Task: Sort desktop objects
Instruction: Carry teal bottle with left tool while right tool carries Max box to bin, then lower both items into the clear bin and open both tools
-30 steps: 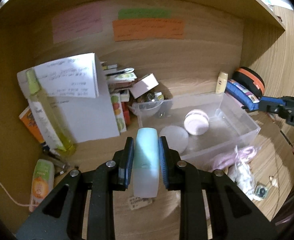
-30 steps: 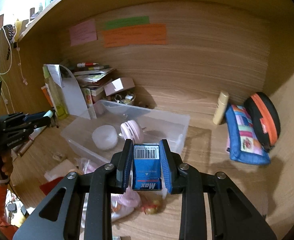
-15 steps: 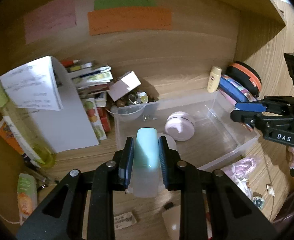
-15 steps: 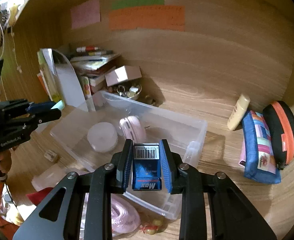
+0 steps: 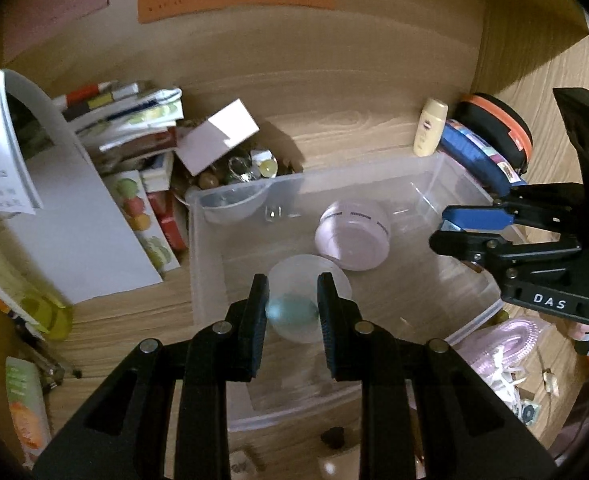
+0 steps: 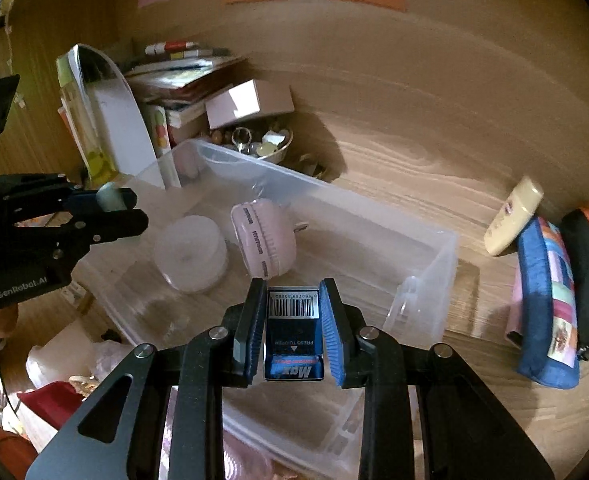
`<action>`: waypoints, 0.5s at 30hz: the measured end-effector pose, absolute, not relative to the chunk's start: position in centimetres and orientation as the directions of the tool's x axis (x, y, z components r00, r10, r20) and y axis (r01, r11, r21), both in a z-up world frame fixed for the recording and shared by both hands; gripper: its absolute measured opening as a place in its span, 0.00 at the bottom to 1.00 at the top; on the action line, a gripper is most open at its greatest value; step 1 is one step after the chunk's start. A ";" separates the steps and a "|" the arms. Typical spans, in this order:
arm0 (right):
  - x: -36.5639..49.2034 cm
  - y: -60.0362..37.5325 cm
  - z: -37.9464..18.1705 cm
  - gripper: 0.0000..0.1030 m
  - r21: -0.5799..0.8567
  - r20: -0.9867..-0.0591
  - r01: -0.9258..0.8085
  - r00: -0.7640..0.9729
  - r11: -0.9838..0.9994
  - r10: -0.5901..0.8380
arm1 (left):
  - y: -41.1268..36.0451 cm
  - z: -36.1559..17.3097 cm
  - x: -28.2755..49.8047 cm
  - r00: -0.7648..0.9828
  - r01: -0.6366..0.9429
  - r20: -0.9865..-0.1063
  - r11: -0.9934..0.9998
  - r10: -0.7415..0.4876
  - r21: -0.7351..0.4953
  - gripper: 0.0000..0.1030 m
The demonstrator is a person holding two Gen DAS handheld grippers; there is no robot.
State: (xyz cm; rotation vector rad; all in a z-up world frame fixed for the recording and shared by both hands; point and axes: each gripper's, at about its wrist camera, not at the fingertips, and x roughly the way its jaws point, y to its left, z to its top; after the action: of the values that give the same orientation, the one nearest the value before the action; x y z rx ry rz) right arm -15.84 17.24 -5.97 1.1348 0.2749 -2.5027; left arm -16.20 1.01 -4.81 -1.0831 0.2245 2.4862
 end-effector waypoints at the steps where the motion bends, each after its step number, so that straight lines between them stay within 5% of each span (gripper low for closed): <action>1: -16.0 17.1 -6.1 0.24 -0.022 -0.759 0.417 -0.598 -0.908 -0.256 | 1.1 -4.9 -16.3 -0.607 -0.437 -0.731 -0.899 0.312 -0.020 0.23; 15: -17.4 15.3 -7.7 0.24 -0.057 -0.808 0.450 -0.545 -0.891 -0.224 | 1.0 -5.6 -17.0 -0.573 -0.450 -0.749 -0.891 0.331 -0.050 0.23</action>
State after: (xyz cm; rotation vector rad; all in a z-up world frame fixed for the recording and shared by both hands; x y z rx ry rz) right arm -17.43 15.33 -7.73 1.2217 0.3638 -2.4380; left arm -16.97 1.01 -5.64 -1.1211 0.2029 2.4430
